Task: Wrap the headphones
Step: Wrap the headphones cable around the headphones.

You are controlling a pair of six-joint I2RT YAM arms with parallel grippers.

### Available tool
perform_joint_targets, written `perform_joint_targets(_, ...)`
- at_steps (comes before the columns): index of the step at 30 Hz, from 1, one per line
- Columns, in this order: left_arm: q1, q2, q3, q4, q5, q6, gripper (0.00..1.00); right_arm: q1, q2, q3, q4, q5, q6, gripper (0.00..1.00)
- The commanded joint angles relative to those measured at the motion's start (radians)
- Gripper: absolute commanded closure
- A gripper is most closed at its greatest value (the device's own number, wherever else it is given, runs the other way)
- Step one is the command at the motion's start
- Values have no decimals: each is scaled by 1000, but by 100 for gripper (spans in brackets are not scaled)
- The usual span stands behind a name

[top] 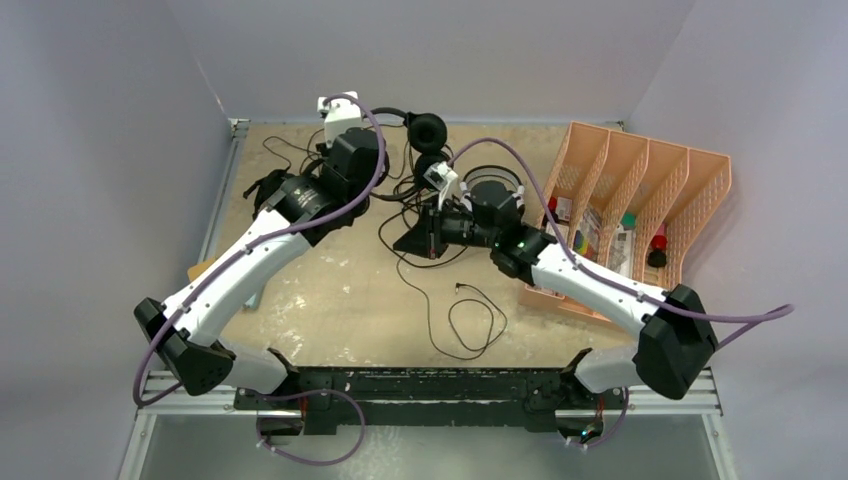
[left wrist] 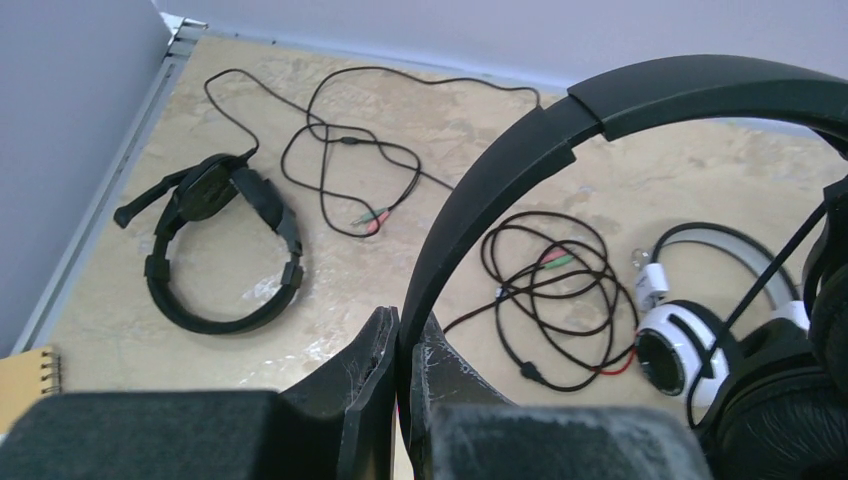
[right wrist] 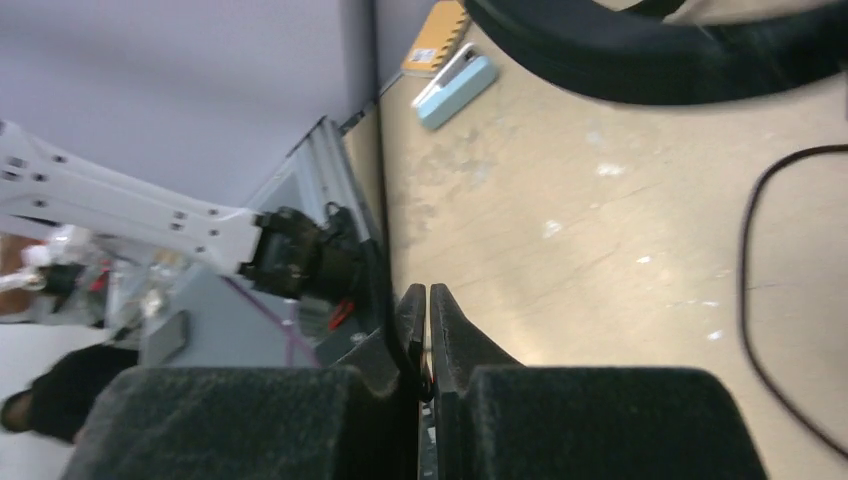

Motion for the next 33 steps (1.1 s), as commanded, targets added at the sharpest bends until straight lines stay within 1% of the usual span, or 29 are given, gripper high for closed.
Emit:
perform_joint_targets(1,10,-32,111,-8,46,-32,100,-1,-44,-132,428,77,-129,97)
perform_joint_targets(3,12,-32,159,-46,47,-21,100,0,-42,-187,518,83,-155,100)
perform_joint_targets(6,13,-35,221,-85,60,-11,100,2,-25,-252,636,109,-169,100)
perform_joint_targets(12,17,-30,324,-132,113,-15,100,10,53,-315,783,150,-135,100)
perform_joint_targets(14,17,-28,342,-138,121,-15,100,16,74,-331,824,187,-127,100)
perform_joint_targets(17,16,-26,358,-149,132,-18,100,16,95,-335,877,226,-114,96)
perform_joint_targets(20,16,-28,358,-156,133,-19,100,17,104,-325,881,255,-127,92)
perform_joint_targets(25,17,-37,369,-166,130,-20,100,17,109,-334,888,264,-174,91)
perform_joint_targets(27,16,-37,388,-177,137,-21,100,16,127,-345,917,270,-190,86)
perform_joint_targets(29,16,-38,407,-186,144,-23,100,16,149,-353,930,255,-195,85)
perform_joint_targets(33,16,-36,442,-210,144,-21,100,17,194,-365,988,260,-205,75)
